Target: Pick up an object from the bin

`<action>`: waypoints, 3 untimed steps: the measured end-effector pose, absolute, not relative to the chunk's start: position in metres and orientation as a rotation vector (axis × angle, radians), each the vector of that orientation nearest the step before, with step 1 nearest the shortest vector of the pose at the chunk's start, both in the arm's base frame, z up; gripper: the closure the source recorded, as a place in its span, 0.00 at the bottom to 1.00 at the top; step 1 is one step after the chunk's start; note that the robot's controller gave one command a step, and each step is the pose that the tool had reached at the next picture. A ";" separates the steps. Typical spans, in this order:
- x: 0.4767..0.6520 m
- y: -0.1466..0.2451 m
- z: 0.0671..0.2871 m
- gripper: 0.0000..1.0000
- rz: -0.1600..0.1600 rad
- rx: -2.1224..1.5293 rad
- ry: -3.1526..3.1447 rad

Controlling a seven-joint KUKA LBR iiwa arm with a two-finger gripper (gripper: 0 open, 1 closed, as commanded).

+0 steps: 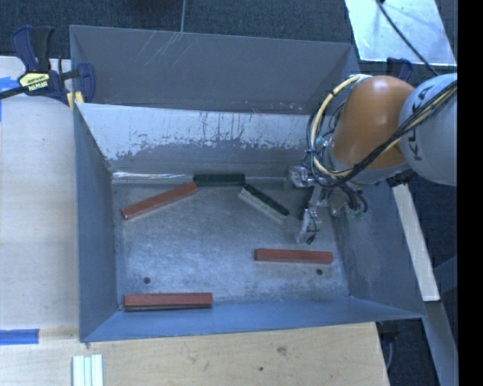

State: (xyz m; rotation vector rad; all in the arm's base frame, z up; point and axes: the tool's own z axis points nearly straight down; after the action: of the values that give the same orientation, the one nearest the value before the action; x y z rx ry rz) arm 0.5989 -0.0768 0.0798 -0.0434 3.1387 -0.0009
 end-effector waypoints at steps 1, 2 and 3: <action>0.507 -0.035 0.073 0.00 0.001 -0.036 3.145; 0.593 -0.039 0.164 0.00 0.000 0.342 3.113; 0.625 -0.017 0.072 0.00 -0.001 0.267 3.137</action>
Offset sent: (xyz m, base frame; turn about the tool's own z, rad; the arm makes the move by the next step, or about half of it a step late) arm -0.0901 0.0410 -0.0065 0.0071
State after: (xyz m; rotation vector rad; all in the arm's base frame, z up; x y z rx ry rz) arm 0.6255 -0.0172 0.0721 0.2668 3.1375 -0.0006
